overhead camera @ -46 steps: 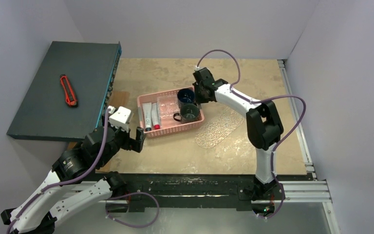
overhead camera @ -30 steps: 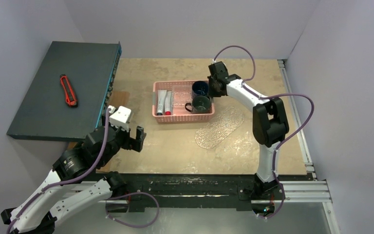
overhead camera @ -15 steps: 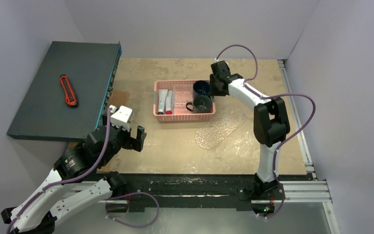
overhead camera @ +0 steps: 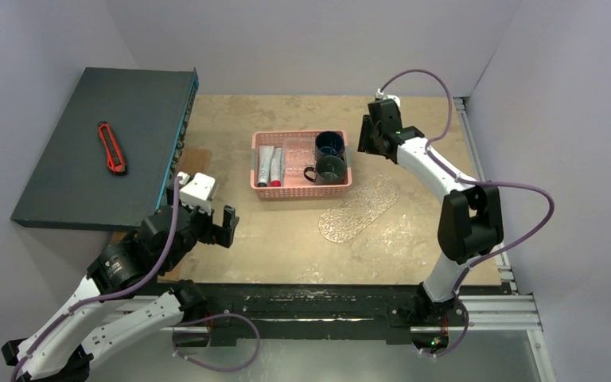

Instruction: Prepare toiletry sets of a toothbrush and toothpaste on the tray

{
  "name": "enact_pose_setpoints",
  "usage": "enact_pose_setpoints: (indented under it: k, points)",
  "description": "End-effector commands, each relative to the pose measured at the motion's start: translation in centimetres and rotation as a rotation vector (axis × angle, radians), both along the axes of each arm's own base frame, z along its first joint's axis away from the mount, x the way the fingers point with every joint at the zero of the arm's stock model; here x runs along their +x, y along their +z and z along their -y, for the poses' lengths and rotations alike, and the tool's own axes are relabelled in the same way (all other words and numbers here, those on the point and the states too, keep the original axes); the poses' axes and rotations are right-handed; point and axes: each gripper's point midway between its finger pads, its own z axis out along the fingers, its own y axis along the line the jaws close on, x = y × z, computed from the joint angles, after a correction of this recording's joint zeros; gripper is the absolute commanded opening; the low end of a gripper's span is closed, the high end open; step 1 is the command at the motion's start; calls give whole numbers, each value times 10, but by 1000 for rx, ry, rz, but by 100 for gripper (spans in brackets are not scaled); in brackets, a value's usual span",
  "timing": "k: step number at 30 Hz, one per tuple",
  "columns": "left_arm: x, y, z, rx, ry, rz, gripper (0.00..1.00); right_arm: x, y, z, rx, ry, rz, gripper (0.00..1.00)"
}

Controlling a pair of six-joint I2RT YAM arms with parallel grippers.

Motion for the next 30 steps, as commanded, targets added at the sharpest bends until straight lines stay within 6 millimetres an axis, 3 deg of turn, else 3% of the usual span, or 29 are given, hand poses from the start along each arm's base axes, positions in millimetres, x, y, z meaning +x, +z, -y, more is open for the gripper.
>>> enact_pose_setpoints:
  k: [1,8,19,30]
  points:
    - [4,6,1,-16,7,31,100,4,-3,21,14,-66,21,49]
    - [3,6,1,-17,4,31,100,9,-35,42,19,-89,-47,54]
    - [3,5,3,-15,-2,26,100,21,-66,52,-35,-112,-104,64]
    - [3,6,3,-20,-5,29,100,5,-99,60,-72,-115,-183,67]
